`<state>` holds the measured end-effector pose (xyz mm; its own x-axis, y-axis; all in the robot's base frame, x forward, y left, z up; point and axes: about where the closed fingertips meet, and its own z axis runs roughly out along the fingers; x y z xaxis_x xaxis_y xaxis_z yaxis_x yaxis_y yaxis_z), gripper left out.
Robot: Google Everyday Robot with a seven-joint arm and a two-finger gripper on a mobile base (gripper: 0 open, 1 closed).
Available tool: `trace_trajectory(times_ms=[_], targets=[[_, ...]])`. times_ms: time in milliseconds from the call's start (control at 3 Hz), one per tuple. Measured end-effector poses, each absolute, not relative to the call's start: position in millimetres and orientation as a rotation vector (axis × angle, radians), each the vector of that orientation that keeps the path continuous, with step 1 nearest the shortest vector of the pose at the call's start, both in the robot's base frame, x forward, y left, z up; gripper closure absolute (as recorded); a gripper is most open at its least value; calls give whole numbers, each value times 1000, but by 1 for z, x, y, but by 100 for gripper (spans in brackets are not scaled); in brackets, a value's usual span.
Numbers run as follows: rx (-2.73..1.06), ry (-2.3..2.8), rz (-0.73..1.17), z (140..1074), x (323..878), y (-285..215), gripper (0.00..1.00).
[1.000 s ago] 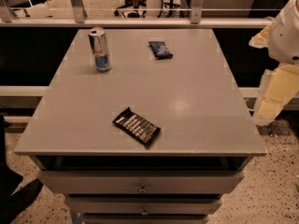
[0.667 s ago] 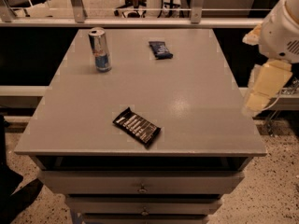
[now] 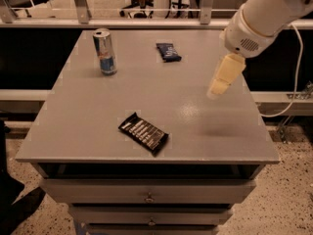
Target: Pick rxbar blueberry
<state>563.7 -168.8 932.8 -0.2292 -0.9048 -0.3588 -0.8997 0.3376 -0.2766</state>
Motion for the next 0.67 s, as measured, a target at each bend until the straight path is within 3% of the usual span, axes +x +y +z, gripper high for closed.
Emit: trace_trajectory(times_ms=[333, 667], targets=[[-1468, 2128, 40, 921, 619, -143, 0], [-1468, 2128, 42, 920, 619, -143, 0]])
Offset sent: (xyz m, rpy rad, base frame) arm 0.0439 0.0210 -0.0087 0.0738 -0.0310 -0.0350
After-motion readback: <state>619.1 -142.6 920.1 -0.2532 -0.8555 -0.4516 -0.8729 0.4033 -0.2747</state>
